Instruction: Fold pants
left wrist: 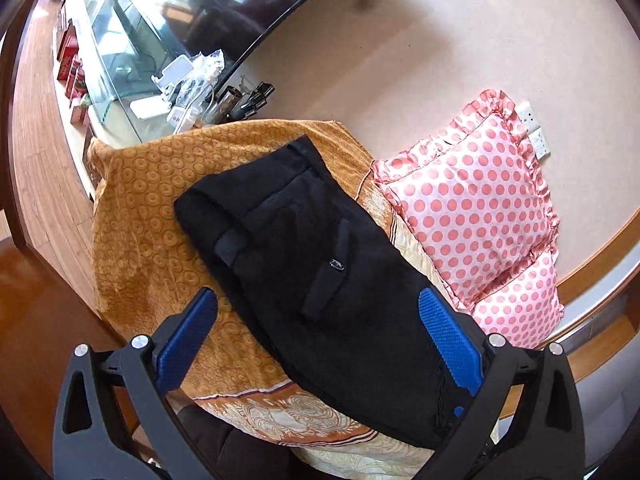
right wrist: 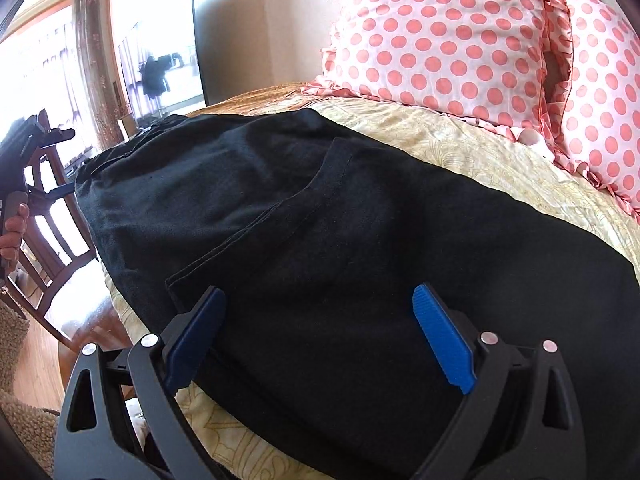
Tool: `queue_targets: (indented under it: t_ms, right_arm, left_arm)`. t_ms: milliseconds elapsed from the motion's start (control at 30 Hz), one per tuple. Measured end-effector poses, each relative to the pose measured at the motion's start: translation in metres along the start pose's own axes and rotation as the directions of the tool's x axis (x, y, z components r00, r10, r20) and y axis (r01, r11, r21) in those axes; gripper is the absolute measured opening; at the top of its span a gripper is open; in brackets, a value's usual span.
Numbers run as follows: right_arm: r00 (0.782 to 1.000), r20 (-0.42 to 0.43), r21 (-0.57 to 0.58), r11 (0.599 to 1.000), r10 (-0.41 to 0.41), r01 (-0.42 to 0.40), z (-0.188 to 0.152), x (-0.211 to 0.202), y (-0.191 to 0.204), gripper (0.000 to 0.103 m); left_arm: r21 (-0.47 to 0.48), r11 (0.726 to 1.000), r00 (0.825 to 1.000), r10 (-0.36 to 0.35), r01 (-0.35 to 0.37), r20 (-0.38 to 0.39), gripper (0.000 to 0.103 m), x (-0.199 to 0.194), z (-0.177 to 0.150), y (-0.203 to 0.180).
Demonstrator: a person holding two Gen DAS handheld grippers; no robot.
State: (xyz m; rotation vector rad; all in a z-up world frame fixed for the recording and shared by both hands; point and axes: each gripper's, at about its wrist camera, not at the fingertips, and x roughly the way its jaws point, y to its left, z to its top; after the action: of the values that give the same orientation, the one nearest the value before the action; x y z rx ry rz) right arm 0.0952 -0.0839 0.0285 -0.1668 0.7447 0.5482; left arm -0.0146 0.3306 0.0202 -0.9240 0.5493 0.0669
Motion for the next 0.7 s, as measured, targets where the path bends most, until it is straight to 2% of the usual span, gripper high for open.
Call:
queue_targets:
  t_ms: [200,333,700]
  right_arm:
    - [1.0,0.001,0.0,1.0,0.0,0.0,0.0,0.0,0.0,0.097]
    - [1.0,0.001,0.0,1.0,0.0,0.0,0.0,0.0,0.0,0.097]
    - [1.0,0.002,0.0,1.0,0.001,-0.001,-0.001,0.0,0.0,0.097]
  left_arm:
    - [-0.072,0.996,0.997,-0.051,0.046,-0.063,0.101,0.018,-0.004,0.008]
    - [-0.082,0.996,0.997,-0.044,0.039,-0.067,0.101,0.021,-0.003,0.008]
    - [-0.133,0.986,0.989,-0.113,0.099,-0.098,0.101,0.026,0.0,0.007]
